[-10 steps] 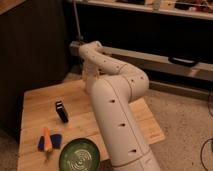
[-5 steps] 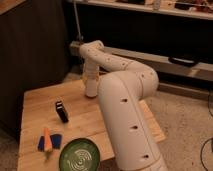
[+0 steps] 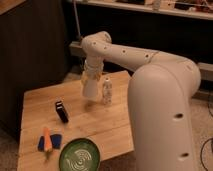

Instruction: Place the ceramic cup over the eraser

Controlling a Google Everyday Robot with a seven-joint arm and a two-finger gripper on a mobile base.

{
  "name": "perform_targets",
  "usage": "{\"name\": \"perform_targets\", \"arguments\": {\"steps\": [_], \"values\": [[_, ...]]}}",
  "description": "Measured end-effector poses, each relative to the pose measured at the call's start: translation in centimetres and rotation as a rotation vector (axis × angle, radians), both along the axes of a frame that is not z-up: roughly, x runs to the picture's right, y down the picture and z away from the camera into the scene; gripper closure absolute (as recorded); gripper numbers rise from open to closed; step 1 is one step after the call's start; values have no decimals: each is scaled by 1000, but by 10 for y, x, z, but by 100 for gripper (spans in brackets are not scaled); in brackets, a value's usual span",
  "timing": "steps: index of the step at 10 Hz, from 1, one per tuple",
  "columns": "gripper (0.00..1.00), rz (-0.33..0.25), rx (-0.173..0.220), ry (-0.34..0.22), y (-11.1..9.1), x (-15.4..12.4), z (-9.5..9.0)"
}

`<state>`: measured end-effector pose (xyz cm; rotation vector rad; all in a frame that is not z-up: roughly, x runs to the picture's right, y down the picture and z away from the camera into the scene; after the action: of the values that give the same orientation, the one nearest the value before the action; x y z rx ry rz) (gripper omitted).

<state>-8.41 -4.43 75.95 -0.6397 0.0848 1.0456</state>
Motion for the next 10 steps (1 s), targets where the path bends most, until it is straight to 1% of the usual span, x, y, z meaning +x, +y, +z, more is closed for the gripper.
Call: {"name": "perform_targets", "arguments": {"steps": [1,2,3,4,5,7,8,10], "values": [[100,-21,13,-36,6,-5,-18],[100,-41,24,-62,12,-12,-30],[100,-80,50,-93,23,-25,-48],[100,-115,72,-114,31,-36,-60],[100,-141,89,-129,37,-46,-69],[100,-201,145,-154,47,-72,-86],[100,-215,172,-154,47,-81,-90],[100,-223,219,-140,41,-89,-94]]}}
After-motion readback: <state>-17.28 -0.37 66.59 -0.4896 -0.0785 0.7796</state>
